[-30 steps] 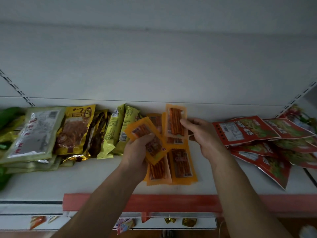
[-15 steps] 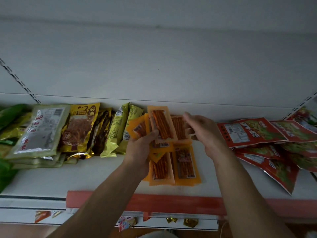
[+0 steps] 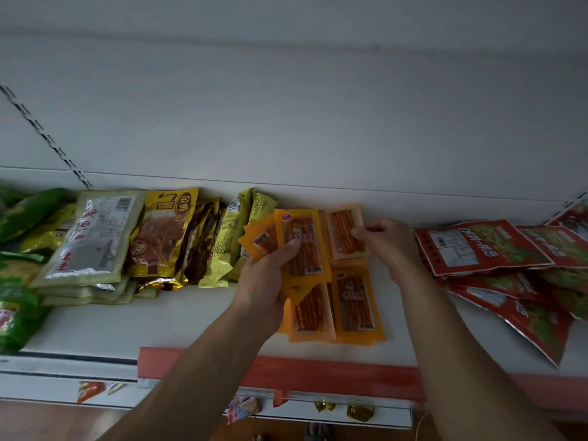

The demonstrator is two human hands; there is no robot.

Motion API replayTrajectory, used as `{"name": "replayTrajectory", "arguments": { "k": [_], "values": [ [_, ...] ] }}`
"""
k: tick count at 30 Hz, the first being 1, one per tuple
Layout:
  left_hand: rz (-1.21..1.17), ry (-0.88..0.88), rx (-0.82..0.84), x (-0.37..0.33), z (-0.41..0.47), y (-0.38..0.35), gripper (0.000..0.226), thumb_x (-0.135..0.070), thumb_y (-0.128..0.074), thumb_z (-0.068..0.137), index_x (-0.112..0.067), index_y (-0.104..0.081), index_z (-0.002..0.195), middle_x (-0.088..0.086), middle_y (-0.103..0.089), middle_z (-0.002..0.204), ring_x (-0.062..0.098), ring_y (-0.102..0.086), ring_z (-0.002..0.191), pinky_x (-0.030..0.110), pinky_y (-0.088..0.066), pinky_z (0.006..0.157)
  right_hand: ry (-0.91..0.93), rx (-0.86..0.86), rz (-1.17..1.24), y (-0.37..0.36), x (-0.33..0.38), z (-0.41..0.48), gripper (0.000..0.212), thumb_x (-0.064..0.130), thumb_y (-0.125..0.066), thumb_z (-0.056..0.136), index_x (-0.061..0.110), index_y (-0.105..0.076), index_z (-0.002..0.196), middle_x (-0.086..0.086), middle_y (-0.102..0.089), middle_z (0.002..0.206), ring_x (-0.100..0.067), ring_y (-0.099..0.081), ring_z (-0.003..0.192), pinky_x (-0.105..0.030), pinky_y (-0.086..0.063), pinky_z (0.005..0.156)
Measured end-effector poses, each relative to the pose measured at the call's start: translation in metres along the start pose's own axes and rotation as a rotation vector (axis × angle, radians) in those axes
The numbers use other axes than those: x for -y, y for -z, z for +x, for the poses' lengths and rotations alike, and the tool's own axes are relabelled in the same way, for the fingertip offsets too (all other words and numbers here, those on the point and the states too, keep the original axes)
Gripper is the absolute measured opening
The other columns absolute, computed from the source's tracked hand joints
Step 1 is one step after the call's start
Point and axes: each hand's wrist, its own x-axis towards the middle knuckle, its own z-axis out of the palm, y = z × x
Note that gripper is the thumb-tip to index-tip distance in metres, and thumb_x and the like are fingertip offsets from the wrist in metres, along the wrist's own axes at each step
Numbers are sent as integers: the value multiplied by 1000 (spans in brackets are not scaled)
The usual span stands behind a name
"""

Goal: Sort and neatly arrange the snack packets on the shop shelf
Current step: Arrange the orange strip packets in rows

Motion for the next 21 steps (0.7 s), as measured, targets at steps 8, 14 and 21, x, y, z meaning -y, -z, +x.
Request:
{"name": "replayTrajectory", "arguments": {
  "k": [8,14,21],
  "values": [
    [135,7,71,0,-4,-2,23,-9,-65,90,-10,-69,113,13,-74,105,31,-72,93,40,-59,69,157,60,15,1,23,-52,41,70,-62,78,33,-67,95,22,-66,90,2,-61,86,-19,-41,62],
    [166,93,206,2,-14,-6,24,-12,-57,95,-10,-67,117,14,-72,110,30,-71,97,38,-60,70,13,137,299,-3,16,-90,44,41,-80,76,25,-67,115,8,-72,103,-6,-70,87,-21,-54,62],
    [113,40,106,-6,-16,20,19,-3,-55,93,-14,-70,94,8,-76,90,24,-74,81,36,-61,63,-6,7,80,27,-18,-96,16,25,-80,79,33,-67,77,16,-68,77,9,-63,63,-17,-44,54]
  ]
}}
